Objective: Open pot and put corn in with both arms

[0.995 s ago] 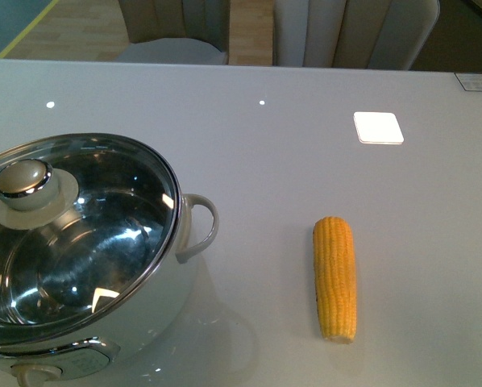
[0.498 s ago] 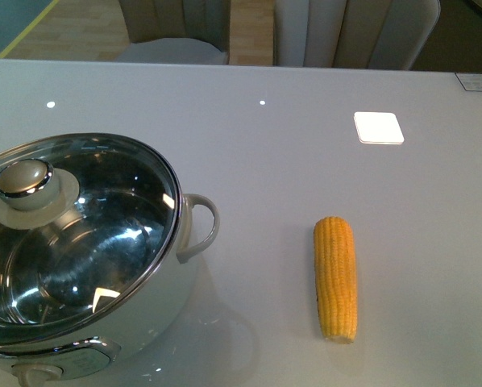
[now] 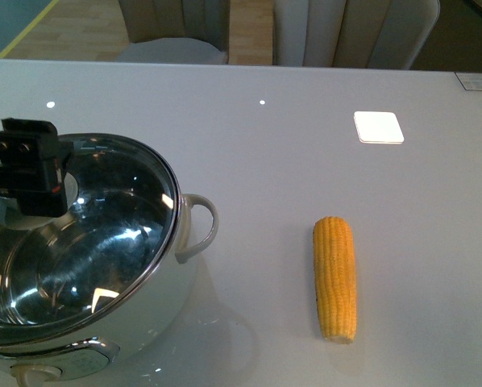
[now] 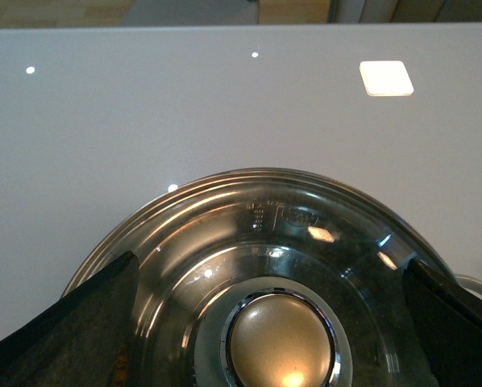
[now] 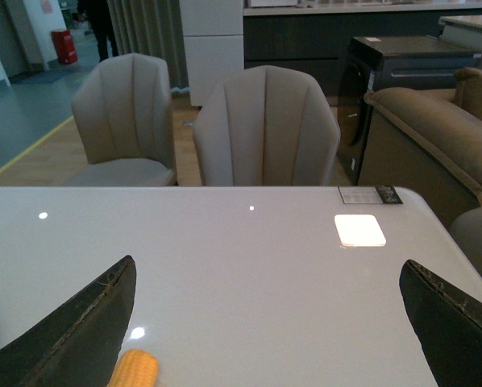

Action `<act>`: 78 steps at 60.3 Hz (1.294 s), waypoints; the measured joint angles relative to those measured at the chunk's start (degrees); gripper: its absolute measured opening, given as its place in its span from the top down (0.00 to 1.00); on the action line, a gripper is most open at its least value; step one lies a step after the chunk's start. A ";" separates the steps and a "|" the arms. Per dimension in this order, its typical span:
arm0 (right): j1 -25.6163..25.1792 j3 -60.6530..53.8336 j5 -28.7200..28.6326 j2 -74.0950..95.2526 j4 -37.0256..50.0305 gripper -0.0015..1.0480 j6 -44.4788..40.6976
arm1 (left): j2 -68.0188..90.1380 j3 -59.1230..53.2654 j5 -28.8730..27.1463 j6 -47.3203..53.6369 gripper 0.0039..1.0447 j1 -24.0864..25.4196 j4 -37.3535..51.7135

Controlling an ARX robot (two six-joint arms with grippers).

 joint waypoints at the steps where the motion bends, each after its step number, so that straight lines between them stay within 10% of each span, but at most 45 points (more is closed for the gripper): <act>1: 0.00 0.00 0.00 0.00 0.00 0.08 0.00 | 0.46 0.11 -0.07 0.00 0.06 -0.04 0.13; 42: 0.00 0.00 0.00 0.00 0.00 0.08 0.00 | 11.15 2.03 -2.71 -1.95 0.07 -1.62 3.87; 63: 0.00 0.00 0.00 0.00 0.00 0.08 0.00 | 11.21 2.03 -4.50 -1.70 0.56 -2.29 5.22; 78: 0.00 0.00 0.00 0.00 0.00 0.08 0.00 | 10.75 2.01 -5.27 -1.27 0.58 -2.45 5.42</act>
